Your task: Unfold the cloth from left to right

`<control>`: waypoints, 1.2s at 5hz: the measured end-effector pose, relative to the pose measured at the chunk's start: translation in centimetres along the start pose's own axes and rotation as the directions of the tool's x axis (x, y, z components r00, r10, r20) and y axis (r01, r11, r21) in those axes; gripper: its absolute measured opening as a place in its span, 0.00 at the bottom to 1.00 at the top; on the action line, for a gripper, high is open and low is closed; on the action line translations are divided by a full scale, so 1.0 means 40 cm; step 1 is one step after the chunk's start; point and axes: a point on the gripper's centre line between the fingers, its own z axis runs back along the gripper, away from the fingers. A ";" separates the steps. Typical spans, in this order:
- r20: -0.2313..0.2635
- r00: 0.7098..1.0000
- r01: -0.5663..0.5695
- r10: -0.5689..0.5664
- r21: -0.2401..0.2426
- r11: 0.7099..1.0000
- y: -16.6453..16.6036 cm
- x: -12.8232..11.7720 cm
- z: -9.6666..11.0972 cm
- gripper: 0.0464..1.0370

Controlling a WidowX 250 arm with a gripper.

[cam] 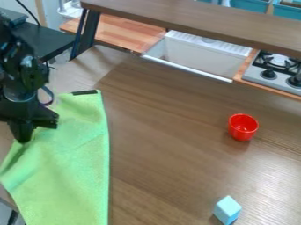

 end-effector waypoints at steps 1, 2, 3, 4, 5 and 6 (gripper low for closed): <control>-0.006 1.000 -0.030 0.030 -0.052 0.998 -0.004 0.012 0.062 0.00; -0.028 0.998 -0.067 0.064 -0.124 0.990 -0.030 0.018 0.143 0.00; -0.064 0.996 -0.066 0.056 -0.171 0.983 -0.102 0.022 0.193 0.00; -0.068 0.996 -0.063 0.052 -0.182 0.981 -0.196 0.022 0.208 0.00; -0.088 0.995 -0.054 0.038 -0.186 0.981 -0.316 0.017 0.203 0.00; -0.094 0.995 -0.036 0.020 -0.175 0.984 -0.441 0.009 0.202 0.00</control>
